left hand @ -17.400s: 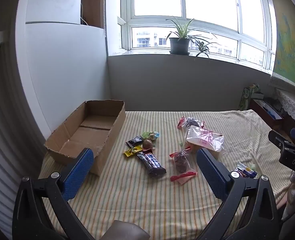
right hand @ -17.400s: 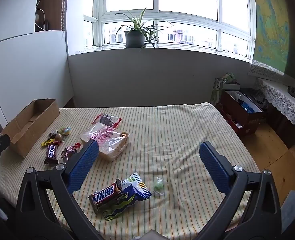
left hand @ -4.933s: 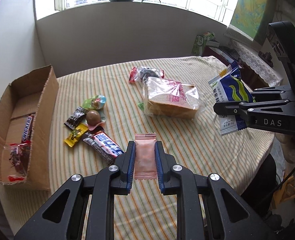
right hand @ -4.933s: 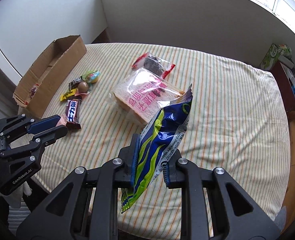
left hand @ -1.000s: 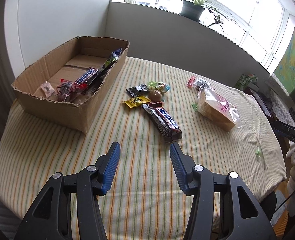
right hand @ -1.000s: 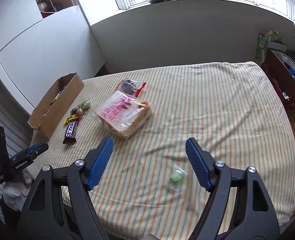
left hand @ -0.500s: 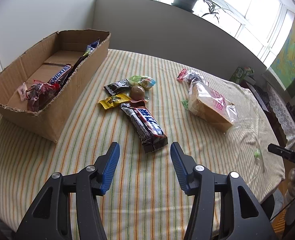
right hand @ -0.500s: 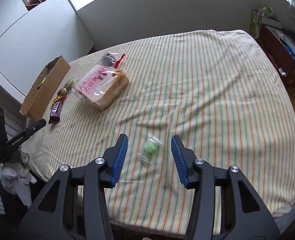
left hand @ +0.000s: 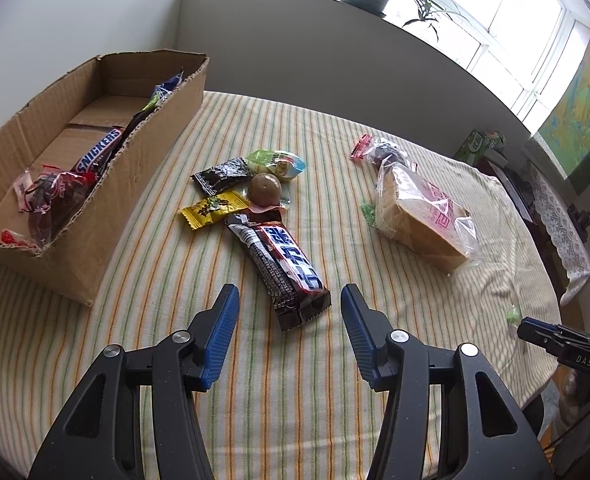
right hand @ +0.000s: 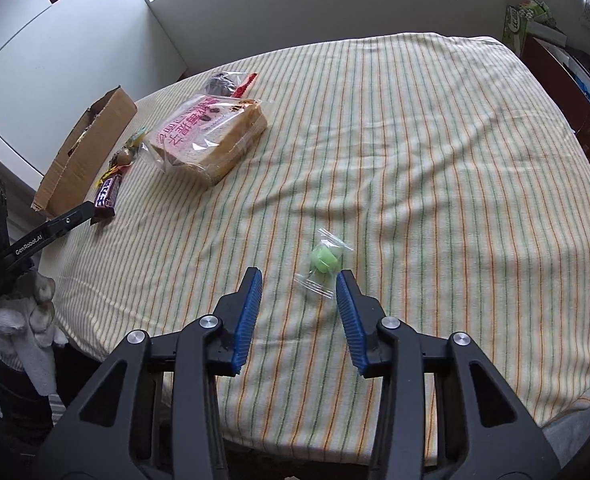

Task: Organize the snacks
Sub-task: 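Grasp the chocolate bar with the left gripper while the right approaches the green candy bag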

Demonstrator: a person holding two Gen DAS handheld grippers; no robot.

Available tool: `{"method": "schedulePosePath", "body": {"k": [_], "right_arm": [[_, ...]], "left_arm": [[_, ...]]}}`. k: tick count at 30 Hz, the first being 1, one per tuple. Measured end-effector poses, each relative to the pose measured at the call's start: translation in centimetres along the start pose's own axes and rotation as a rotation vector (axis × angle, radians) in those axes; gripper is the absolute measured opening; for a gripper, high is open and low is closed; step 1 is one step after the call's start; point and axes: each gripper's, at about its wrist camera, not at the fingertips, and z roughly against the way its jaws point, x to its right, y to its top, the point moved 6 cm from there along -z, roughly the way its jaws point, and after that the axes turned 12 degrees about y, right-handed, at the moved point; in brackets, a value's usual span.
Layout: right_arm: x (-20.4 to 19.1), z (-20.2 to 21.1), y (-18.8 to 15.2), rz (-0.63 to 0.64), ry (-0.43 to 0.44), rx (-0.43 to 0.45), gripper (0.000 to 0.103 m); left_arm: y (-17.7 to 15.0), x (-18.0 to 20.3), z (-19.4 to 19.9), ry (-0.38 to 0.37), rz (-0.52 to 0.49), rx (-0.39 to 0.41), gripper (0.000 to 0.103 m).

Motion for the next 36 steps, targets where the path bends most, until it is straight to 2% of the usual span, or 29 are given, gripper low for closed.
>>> {"method": "schedulePosePath", "body": {"k": [5,12,22,28,29,32,36], "right_arm": [[0.3,-1.1,0.4,0.003,-0.031,-0.010,0.041],[-0.3,-2.3,1.5,0.071,-0.095,-0.013,0.041],[-0.6,-3.1,2.3,0.120,-0.138,-0.013,0.041],[-0.6,-3.1,2.3,0.120,-0.138,-0.012,0.040],[-0.6,-3.1,2.3,0.118,-0.138,-0.012,0.040],[-0.5,-3.0,2.3,0.117,-0.140,-0.009,0.037],[-0.3,-3.0,2.4,0.120,-0.149,-0.007,0.030]], "left_arm": [[0.4,0.1,-0.7,-0.005,0.002,-0.012,0.052],[0.8,0.1,-2.2,0.003,0.003,-0.043,0.052],[2.2,0.6,-4.1,0.077,-0.058,-0.069,0.052],[2.0,0.4,-4.1,0.117,-0.136,-0.057,0.052],[1.9,0.3,-4.1,0.118,-0.144,-0.054,0.051],[2.0,-0.3,-4.3,0.131,-0.149,-0.046,0.036],[2.4,-0.5,-4.6,0.123,-0.149,-0.038,0.028]]}}
